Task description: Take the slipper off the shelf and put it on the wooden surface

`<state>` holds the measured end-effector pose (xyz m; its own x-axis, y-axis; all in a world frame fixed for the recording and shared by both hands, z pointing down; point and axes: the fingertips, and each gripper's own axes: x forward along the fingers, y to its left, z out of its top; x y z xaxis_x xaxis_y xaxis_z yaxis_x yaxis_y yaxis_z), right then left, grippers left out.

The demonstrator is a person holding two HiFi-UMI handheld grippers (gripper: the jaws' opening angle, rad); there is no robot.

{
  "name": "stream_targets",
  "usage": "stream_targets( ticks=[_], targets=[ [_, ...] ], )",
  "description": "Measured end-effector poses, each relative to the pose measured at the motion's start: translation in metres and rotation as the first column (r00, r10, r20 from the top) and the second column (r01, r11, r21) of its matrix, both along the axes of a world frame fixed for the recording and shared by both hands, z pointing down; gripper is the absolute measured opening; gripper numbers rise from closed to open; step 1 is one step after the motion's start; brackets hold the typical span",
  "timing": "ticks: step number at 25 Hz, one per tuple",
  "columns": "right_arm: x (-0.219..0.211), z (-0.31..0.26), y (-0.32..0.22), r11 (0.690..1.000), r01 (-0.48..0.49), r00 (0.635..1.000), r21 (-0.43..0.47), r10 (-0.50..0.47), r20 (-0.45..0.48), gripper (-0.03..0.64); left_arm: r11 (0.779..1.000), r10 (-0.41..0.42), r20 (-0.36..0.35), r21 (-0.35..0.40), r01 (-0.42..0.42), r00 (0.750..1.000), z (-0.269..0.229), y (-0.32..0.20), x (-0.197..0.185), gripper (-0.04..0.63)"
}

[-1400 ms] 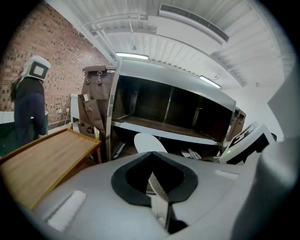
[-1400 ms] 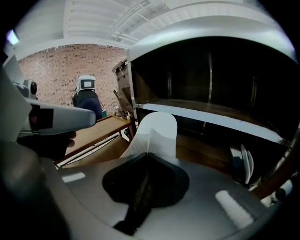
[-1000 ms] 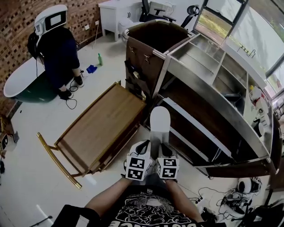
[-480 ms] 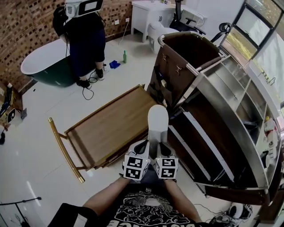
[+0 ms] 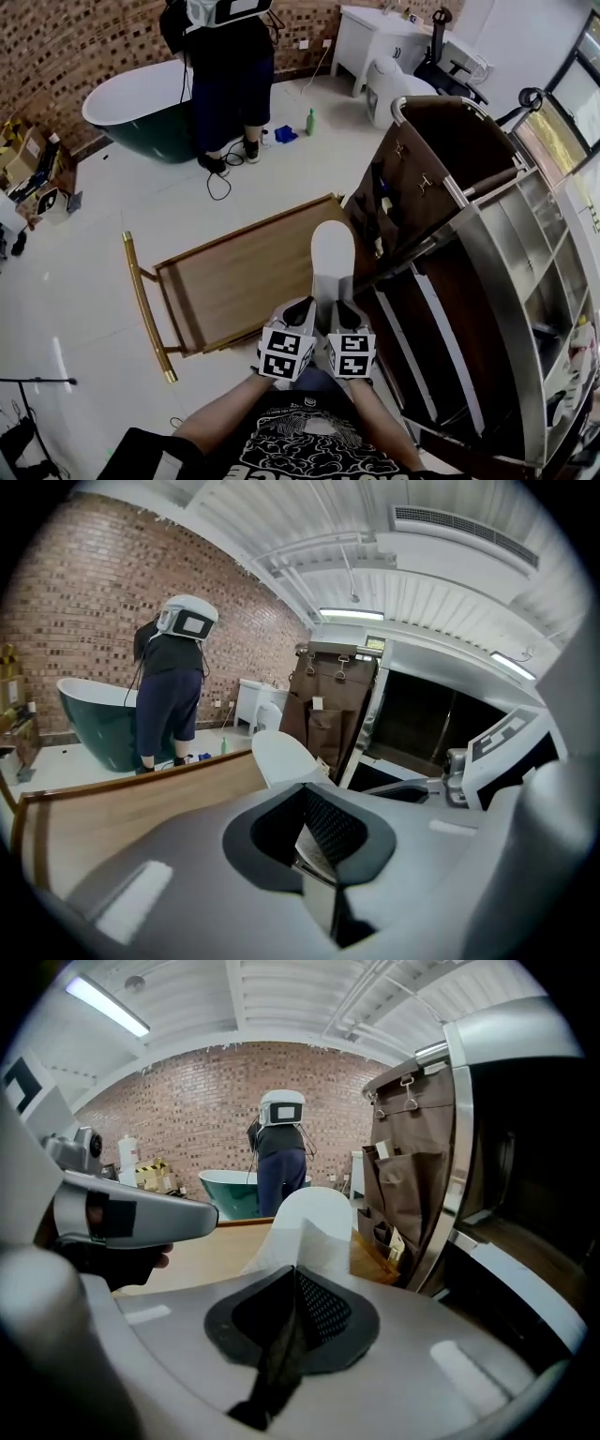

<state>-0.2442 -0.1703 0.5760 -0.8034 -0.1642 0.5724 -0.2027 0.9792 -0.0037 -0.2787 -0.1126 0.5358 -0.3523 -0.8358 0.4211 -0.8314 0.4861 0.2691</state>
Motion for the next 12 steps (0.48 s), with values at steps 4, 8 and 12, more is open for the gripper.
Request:
stream_targets(
  ticks=[4,8,12],
  targets=[
    [-0.029,0.014,0.0,0.998,0.058,0.998,-0.006,-0.058,-0.019,0.009,0.999,-0.045,-0.002,-0.014,0.045,0.999,0.008,0.004,-0.024,0.005],
    [-0.058,0.02,0.0,0.991,0.13,0.991,-0.009,-0.13,-0.026,0.009,0.994,-0.11,-0.003,-0.027,0.11,0.994,0.011,0.007,-0.047,0.005],
    [-0.08,0.027,-0.002,0.982,0.187,0.981,-0.012,-0.188,-0.04,0.01,0.984,-0.175,-0.008,-0.042,0.174,0.985,0.017,0.003,-0.07,0.005]
  ],
)
